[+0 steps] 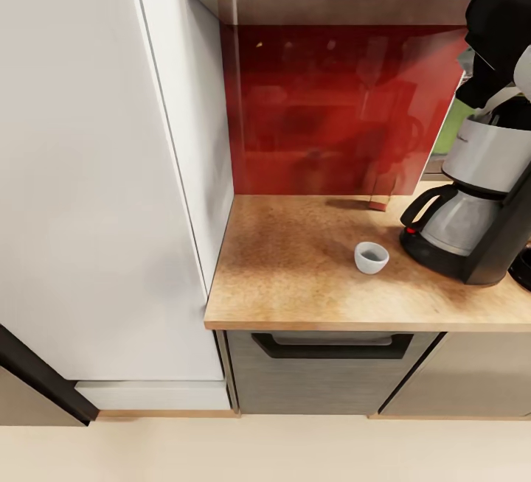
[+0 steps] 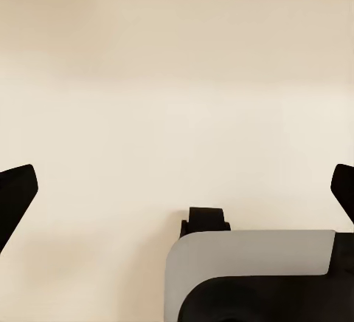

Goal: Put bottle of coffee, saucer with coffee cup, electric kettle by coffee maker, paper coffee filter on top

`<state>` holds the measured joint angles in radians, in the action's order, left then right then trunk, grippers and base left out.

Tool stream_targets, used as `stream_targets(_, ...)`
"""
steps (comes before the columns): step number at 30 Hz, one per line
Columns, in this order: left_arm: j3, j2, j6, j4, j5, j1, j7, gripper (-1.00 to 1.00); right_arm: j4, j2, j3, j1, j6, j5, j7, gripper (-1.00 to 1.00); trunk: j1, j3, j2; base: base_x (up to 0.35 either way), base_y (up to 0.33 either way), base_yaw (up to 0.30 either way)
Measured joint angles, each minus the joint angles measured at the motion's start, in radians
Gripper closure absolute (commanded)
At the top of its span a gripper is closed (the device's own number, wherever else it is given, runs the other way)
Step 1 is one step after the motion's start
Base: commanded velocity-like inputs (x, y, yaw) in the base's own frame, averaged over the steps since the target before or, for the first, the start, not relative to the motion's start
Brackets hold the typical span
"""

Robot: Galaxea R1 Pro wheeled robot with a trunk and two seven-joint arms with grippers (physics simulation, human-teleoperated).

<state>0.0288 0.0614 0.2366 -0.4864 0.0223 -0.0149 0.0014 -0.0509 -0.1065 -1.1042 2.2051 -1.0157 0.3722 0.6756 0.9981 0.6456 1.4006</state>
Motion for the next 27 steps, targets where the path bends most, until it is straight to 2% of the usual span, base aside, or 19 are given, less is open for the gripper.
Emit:
stream_targets(11,0.000,0.000,0.000,0.000,0.000,0.000,0.000,-1.00,0.000,0.004,-0.001,0.000,0.000,0.001,0.001,1.00,0.000,0.000,0.000,0.000,0.000,0.000)
stream_targets(14,0.000,0.000,0.000,0.000,0.000,0.000,0.000,-1.00,0.000,0.004,-0.012,0.000,-0.001,0.001,0.001,1.00,0.000,0.000,0.000,0.000,0.000,0.000)
stream_targets(15,0.000,0.000,0.000,0.000,0.000,0.000,0.000,-1.00,0.000,0.003,-0.037,0.000,0.000,0.002,0.001,1.00,0.000,0.000,0.000,0.000,0.000,0.000)
stream_targets(16,0.000,0.000,0.000,0.000,0.000,0.000,0.000,-1.00,-0.001,0.003,-0.113,0.000,0.001,0.003,0.007,1.00,0.000,0.000,0.000,0.000,0.000,0.000)
stream_targets(21,0.000,0.000,0.000,0.000,0.000,0.000,0.000,-1.00,-0.002,0.003,-0.169,0.000,0.000,0.000,0.036,1.00,0.000,0.000,0.000,0.000,0.000,0.000)
stream_targets(27,0.000,0.000,0.000,0.000,0.000,0.000,0.000,-1.00,-0.002,0.004,-0.184,0.000,0.000,-0.001,0.053,1.00,0.000,0.000,0.000,0.000,0.000,0.000)
